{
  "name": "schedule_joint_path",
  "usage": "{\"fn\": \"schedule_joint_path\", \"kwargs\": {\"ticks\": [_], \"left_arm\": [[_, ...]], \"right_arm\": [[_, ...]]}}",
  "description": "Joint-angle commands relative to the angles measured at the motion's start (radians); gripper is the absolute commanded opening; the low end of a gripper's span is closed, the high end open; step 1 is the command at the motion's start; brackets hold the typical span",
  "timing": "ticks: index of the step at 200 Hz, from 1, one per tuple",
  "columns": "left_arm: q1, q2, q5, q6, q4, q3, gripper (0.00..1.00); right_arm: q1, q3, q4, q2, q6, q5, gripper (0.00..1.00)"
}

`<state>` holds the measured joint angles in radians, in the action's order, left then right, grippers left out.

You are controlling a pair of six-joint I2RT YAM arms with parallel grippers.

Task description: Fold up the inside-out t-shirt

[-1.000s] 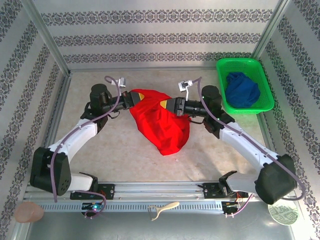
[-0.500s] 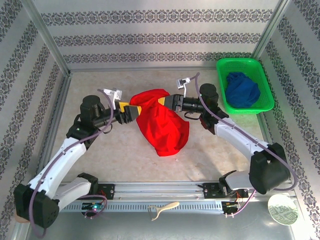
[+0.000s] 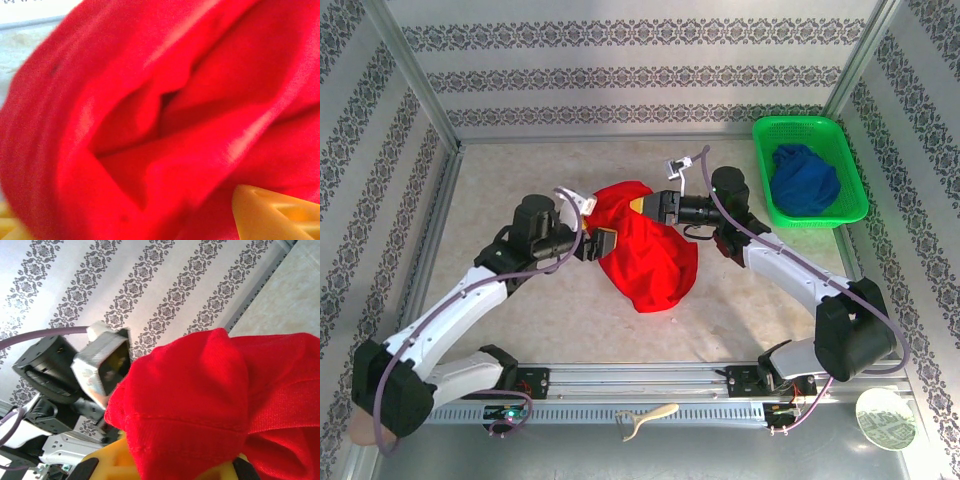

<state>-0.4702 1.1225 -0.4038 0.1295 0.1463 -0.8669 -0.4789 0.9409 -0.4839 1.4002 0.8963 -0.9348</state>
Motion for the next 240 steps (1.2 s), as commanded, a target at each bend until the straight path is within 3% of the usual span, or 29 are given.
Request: {"fn": "schedule_joint_path", "kwargs": {"ticks": [1, 26, 39, 55, 68, 113, 131, 144, 177, 198, 218, 240], "left_arm": [[-0.006, 0.049, 0.044, -0.053, -0.027, -0.053, 0.77], [-0.005, 0.1, 0.059, -0.05, -0.055, -0.081, 0.75], [-0.006, 0.11, 0.047, -0.048, -0.057, -0.097, 0.67], [-0.005, 0.101, 0.02, -0.038, -0.062, -0.106, 0.38], [-0.005, 0.073, -0.008, -0.015, -0.075, -0.099, 0.0], [0.026, -0.01, -0.214, 0.13, -0.139, -0.087, 0.0], [0.041, -0.011, -0.315, 0.217, -0.2, -0.087, 0.0], [0.049, -0.003, -0.37, 0.278, -0.249, -0.084, 0.0], [0.056, 0.029, -0.441, 0.444, -0.411, -0.057, 0.0], [0.057, 0.038, -0.454, 0.535, -0.456, -0.058, 0.0], [0.059, 0.026, -0.439, 0.588, -0.423, -0.067, 0.0], [0.059, 0.009, -0.43, 0.597, -0.336, -0.089, 0.0]], "right_arm": [[-0.019, 0.048, -0.049, 0.0, 0.006, -0.038, 0.0], [-0.021, 0.044, -0.034, -0.005, 0.001, -0.045, 0.0], [-0.018, 0.033, -0.025, -0.013, -0.006, -0.044, 0.0], [-0.009, 0.009, -0.025, -0.024, -0.015, -0.036, 0.0], [0.001, -0.013, -0.027, -0.033, -0.021, -0.024, 0.0], [0.068, -0.078, -0.029, -0.031, -0.025, 0.031, 0.0], [0.103, -0.098, -0.009, -0.007, -0.007, 0.116, 0.45], [0.13, -0.114, 0.03, 0.006, -0.004, 0.177, 0.6], [0.176, -0.195, 0.108, -0.078, -0.009, 0.287, 0.62], [0.179, -0.198, 0.337, -0.255, -0.081, 0.406, 0.61], [0.155, -0.134, 0.554, -0.403, -0.149, 0.484, 0.61], [0.122, -0.015, 0.703, -0.452, -0.209, 0.482, 0.64]]}}
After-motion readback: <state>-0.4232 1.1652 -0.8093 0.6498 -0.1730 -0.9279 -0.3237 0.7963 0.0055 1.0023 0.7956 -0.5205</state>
